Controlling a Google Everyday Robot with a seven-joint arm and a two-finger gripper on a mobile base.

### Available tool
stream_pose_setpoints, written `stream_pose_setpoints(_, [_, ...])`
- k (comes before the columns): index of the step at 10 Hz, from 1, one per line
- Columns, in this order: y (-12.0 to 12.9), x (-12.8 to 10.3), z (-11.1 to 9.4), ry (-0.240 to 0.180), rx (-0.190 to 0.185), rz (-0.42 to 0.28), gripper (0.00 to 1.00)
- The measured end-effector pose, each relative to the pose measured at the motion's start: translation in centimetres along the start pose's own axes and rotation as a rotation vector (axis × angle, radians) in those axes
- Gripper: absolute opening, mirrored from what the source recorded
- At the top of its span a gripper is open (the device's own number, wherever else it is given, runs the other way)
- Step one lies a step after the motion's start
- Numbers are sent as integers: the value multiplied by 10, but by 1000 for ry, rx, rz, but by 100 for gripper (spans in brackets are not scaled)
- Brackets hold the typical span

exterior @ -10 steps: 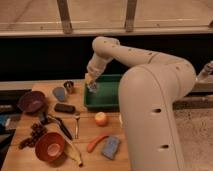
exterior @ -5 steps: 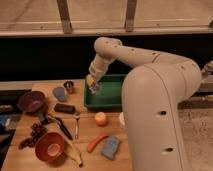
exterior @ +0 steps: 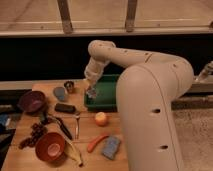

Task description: Wipe table surface with towel

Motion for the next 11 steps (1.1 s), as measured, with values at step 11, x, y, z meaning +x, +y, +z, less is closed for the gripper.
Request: stream_pose_setpoints(11, [86, 36, 47, 80, -86, -19, 17])
